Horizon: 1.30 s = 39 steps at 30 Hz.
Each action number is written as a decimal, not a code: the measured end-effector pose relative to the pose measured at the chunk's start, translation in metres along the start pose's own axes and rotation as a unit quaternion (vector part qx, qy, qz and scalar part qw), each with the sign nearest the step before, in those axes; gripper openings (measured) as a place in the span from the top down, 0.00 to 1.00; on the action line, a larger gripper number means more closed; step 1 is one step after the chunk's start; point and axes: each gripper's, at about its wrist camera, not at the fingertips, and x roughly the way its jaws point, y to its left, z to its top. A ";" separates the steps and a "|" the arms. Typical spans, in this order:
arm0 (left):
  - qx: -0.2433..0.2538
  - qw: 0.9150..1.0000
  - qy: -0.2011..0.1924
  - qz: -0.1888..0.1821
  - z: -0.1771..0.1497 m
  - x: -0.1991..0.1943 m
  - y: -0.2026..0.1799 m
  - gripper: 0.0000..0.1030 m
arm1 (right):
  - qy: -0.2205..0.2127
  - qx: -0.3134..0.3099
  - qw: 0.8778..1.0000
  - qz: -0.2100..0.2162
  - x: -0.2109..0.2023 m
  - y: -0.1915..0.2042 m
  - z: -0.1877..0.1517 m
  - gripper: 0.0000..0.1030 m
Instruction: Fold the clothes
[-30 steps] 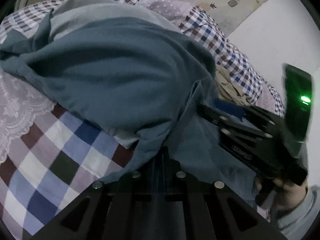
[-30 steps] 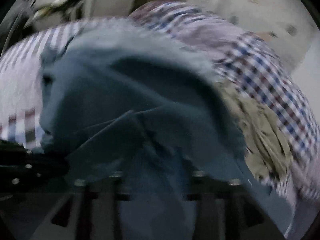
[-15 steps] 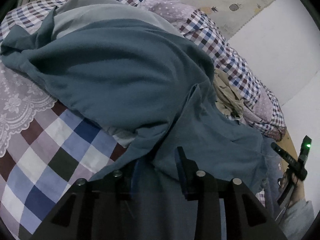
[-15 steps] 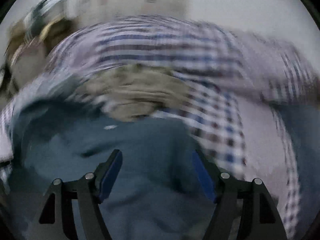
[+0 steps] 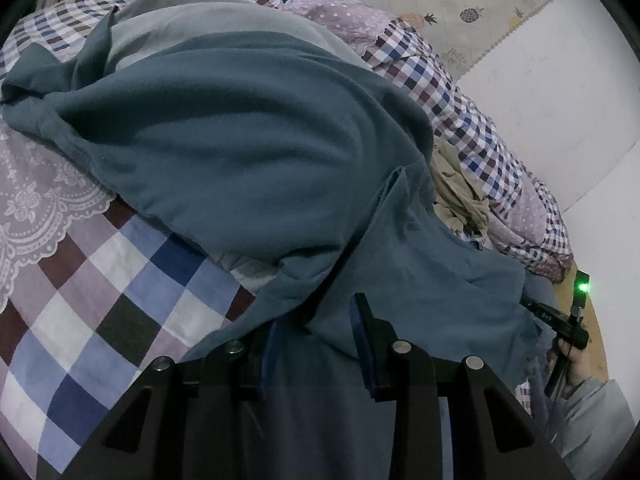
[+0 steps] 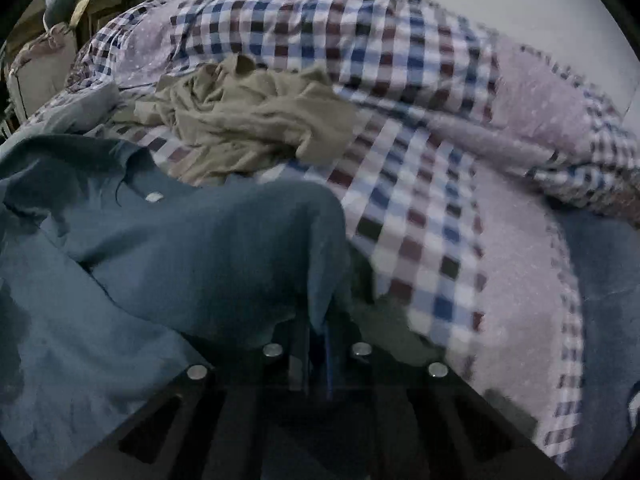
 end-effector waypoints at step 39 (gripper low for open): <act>-0.235 0.949 -0.174 -0.121 0.049 -0.134 0.143 0.19 | -0.127 -0.039 0.989 0.060 -0.144 0.293 0.051 0.31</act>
